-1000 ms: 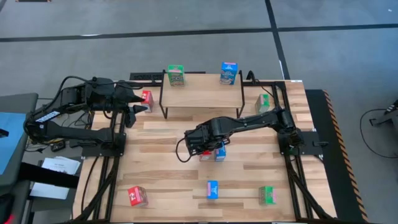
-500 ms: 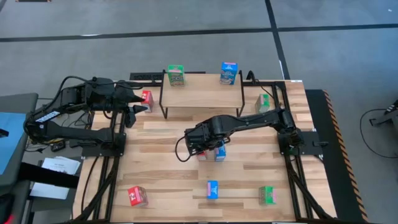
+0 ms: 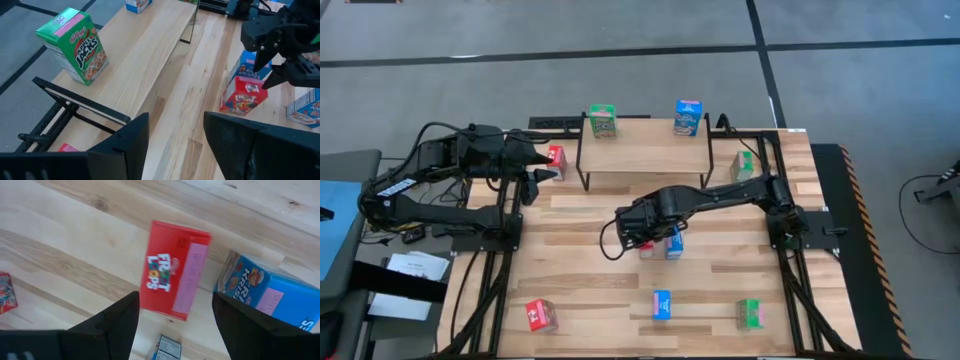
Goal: Stack cereal on shelf
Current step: Put the middle right red cereal box on the shelf
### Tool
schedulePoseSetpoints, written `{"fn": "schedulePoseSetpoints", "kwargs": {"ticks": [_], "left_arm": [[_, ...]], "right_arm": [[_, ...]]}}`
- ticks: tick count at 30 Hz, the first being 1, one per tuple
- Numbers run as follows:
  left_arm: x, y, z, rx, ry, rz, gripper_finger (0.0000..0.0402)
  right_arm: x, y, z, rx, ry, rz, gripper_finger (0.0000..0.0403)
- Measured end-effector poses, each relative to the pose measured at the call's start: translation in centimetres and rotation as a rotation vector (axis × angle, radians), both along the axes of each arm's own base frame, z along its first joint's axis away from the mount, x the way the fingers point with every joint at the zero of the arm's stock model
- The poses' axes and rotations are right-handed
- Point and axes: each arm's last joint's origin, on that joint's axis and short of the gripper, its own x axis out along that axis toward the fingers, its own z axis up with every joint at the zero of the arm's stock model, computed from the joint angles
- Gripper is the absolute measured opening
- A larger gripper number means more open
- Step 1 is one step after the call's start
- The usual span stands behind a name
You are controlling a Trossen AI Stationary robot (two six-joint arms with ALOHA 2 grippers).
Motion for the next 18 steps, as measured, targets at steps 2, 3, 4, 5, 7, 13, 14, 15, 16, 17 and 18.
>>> {"fn": "schedulePoseSetpoints", "kwargs": {"ticks": [2, 3, 4, 5, 7, 13, 14, 15, 16, 17, 18], "left_arm": [[0.0, 0.0, 0.0, 0.000, 0.000, 0.000, 0.0176], [0.0, 0.0, 0.0, 0.000, 0.001, 0.000, 0.0176], [0.0, 0.0, 0.0, 0.000, 0.001, -0.001, 0.0176], [0.0, 0.0, 0.0, 0.000, 0.000, 0.000, 0.0176], [0.0, 0.0, 0.0, 0.000, 0.001, 0.000, 0.0176], [0.0, 0.0, 0.0, -0.001, 0.003, 0.000, 0.0176], [0.0, 0.0, 0.0, -0.001, 0.003, -0.001, 0.0176], [0.0, 0.0, 0.0, -0.001, 0.004, 0.000, 0.0176], [0.0, 0.0, 0.0, -0.001, 0.006, -0.001, 0.0176], [0.0, 0.0, -0.1, -0.002, 0.007, 0.000, 0.0176], [0.0, 0.0, -0.1, -0.001, 0.007, 0.000, 0.0176]], "right_arm": [[0.3, 0.0, -0.4, -0.006, 0.001, -0.002, 0.0276], [0.4, 0.0, -0.6, -0.012, 0.006, -0.003, 0.0276], [0.4, 0.0, -0.9, -0.018, 0.016, -0.004, 0.0276], [0.4, 0.0, -1.0, -0.020, 0.022, -0.003, 0.0276], [0.8, 0.1, -1.4, -0.019, 0.015, 0.005, 0.0276], [1.2, 0.2, -2.1, -0.007, 0.024, 0.019, 0.0276], [1.2, 0.2, -2.3, -0.006, 0.028, 0.022, 0.0276], [1.2, 0.1, -2.5, -0.005, 0.036, 0.024, 0.0276], [1.2, 0.1, -2.6, -0.005, 0.041, 0.026, 0.0276], [1.2, 0.1, -2.6, -0.004, 0.042, 0.027, 0.0276], [1.2, 0.2, -2.5, -0.002, 0.037, 0.028, 0.0276]]}}
